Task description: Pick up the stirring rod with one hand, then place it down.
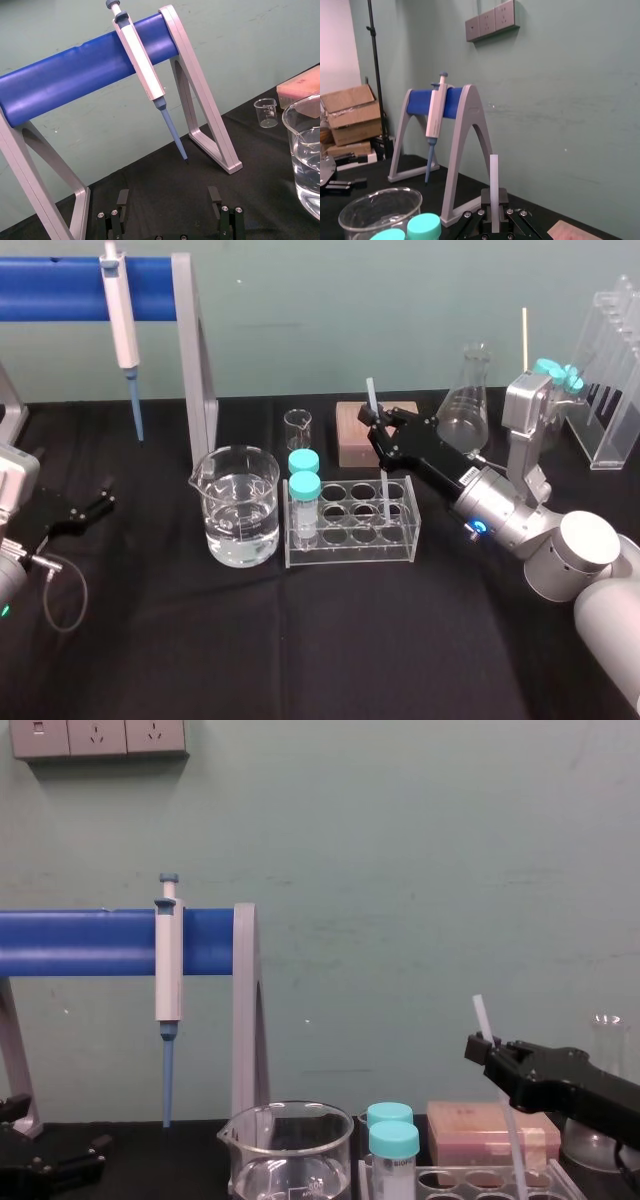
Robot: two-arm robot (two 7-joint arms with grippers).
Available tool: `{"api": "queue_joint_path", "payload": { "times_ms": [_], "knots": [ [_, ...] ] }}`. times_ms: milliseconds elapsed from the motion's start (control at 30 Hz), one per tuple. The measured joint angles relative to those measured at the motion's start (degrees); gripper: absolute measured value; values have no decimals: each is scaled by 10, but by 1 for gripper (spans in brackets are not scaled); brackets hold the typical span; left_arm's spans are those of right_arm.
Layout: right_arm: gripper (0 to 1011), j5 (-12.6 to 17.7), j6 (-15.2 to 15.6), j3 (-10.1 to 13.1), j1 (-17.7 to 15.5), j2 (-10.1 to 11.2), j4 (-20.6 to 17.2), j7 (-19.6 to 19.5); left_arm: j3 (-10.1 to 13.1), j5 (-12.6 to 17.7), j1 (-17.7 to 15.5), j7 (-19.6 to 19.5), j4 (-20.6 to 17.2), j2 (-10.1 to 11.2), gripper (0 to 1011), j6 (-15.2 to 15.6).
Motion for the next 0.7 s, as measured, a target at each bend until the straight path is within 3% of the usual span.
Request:
{"api": "queue_joint_path", "payload": {
  "times_ms": [700],
  "knots": [
    [78, -12, 4, -3, 1, 2, 4, -9, 0, 0, 0, 0, 0, 0, 1000, 0]
  ]
}}
